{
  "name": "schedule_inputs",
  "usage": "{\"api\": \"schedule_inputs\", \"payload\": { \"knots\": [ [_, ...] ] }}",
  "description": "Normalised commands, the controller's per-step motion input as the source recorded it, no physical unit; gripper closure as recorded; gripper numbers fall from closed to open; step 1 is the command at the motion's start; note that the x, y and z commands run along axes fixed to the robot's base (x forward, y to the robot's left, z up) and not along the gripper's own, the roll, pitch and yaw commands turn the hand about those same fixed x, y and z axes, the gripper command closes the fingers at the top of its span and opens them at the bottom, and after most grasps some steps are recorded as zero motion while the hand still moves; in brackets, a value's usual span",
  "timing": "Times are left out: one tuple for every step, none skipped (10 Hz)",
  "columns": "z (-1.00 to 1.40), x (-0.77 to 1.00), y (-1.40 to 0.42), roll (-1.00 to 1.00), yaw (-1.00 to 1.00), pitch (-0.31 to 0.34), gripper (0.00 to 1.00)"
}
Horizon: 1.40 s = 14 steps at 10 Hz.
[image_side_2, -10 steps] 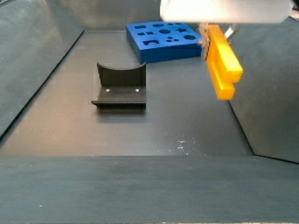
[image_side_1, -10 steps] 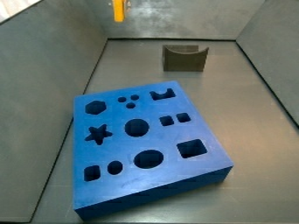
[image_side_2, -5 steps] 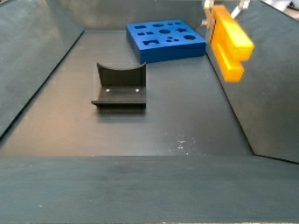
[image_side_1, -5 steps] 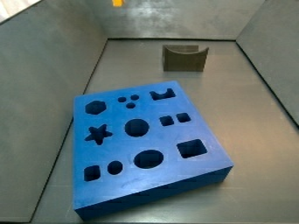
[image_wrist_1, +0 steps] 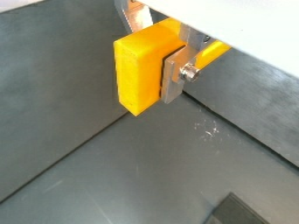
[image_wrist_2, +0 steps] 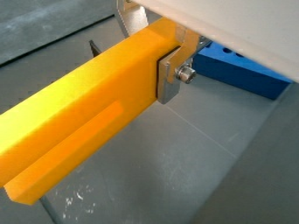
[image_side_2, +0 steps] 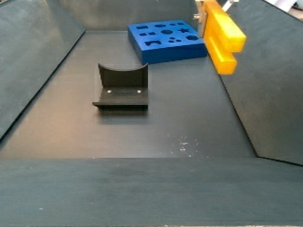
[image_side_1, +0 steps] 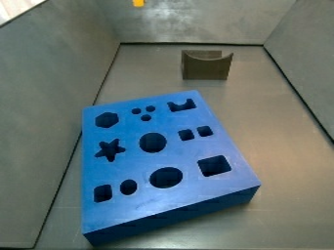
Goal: Pick up the double-square object. Move up. Rotate the double-square object. Place the double-square object on the fixture. Regrasp the double-square object. Move to above the board. Insert the double-square object.
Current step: Place the double-square object on the fixture.
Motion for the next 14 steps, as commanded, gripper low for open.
{"api": "schedule_inputs", "payload": {
  "knots": [
    [-0.06, 1.0, -0.1, -0.08, 0.06, -0.008, 1.0],
    [-0.06, 1.0, -0.09, -0.06, 0.05, 0.003, 1.0],
    [-0.05, 1.0, -0.08, -0.06, 0.04, 0.007, 1.0],
    [-0.05, 1.0, -0.07, -0.06, 0.04, 0.013, 1.0],
    [-0.05, 1.0, -0.06, -0.07, 0.03, 0.014, 1.0],
    [-0.05, 1.0, -0.06, -0.07, 0.03, 0.016, 1.0],
    [-0.05, 1.0, -0.05, -0.08, 0.03, 0.02, 1.0],
    [-0.05, 1.0, -0.05, -0.08, 0.03, 0.026, 1.0],
    [-0.04, 1.0, -0.04, -0.08, 0.03, 0.033, 1.0],
    [-0.04, 1.0, -0.04, -0.07, 0.03, 0.037, 1.0],
    [0.07, 1.0, -0.54, -1.0, -0.02, 0.0, 1.0],
    [0.07, 1.0, -0.54, -1.0, -0.02, 0.001, 1.0],
    [0.06, 1.0, -0.42, -1.0, -0.03, 0.015, 1.0],
    [0.04, 1.0, -0.35, -1.0, -0.03, 0.026, 1.0]
  ]
}}
